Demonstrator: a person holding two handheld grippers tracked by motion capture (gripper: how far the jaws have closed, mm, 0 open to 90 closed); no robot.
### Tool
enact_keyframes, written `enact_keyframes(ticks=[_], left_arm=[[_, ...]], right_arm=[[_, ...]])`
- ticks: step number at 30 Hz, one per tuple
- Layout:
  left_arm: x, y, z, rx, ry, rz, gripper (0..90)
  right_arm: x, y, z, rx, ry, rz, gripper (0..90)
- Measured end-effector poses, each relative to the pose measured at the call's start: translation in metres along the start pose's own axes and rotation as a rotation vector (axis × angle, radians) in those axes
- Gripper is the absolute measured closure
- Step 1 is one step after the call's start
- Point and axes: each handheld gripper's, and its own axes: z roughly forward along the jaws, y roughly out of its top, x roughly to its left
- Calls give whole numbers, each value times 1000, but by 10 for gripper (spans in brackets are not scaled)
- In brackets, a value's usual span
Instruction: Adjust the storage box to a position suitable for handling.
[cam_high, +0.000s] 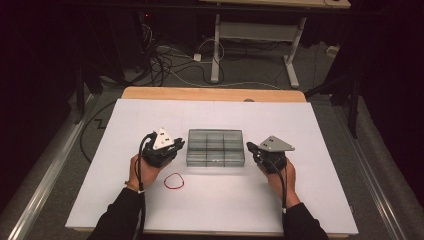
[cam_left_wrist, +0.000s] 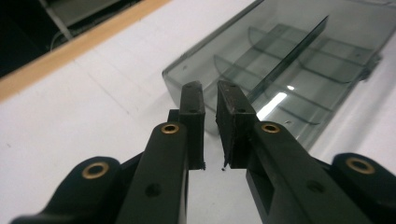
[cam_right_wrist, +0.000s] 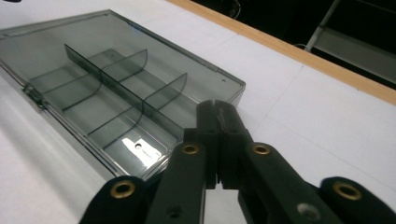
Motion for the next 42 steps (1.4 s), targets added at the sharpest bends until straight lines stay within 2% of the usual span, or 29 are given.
enact_keyframes(ticks=[1, 3, 7, 8, 10, 11, 12, 13, 14, 16, 18, 21, 22, 29, 34, 36, 38, 42], left_arm=[[-1, 1, -3, -12, -11, 12, 743], [-4, 3, -7, -24, -8, 37, 742], [-5, 5, -11, -51, -27, 58, 624], [-5, 5, -12, -55, -25, 61, 544], [-5, 4, -13, -64, -15, 73, 539], [-5, 4, -13, -65, -25, 64, 469], [-5, 3, -14, -70, -34, 63, 469], [-5, 3, -14, -70, -45, 61, 393], [-6, 3, -15, -71, -49, 60, 393], [-7, 2, -17, -84, -38, 70, 369], [-8, 3, -20, -94, -35, 67, 310], [-12, 3, -25, -110, -13, 99, 308], [-14, 3, -26, -114, -17, 113, 224], [-24, -4, -43, -143, -3, 160, 225], [-25, -16, -58, -165, -16, 157, 223], [-25, -21, -62, -160, -19, 161, 222], [-26, -25, -64, -146, -8, 161, 183], [-23, -35, -69, -137, 2, 126, 183]], right_arm=[[0, 1, -2, -5, 5, -5, 874], [0, 1, -4, -10, 10, -10, 868], [2, 3, -13, -32, 24, -22, 792], [4, 4, -17, -42, 26, -28, 735], [5, 4, -19, -47, 23, -30, 704], [5, 4, -21, -53, 28, -30, 668], [6, 4, -22, -56, 33, -28, 613], [8, 5, -25, -69, 13, -27, 536], [8, 5, -25, -69, 13, -27, 536], [8, 6, -28, -82, 13, -21, 474], [8, 7, -29, -99, 16, -22, 411], [10, 10, -33, -136, 19, -36, 350], [13, 12, -36, -158, 24, -42, 312], [21, 12, -42, -180, 50, -71, 285], [24, 6, -51, -185, 60, -80, 295], [25, 4, -55, -187, 63, -84, 303], [26, 2, -59, -195, 64, -97, 307], [26, -2, -64, -198, 63, -94, 298]])
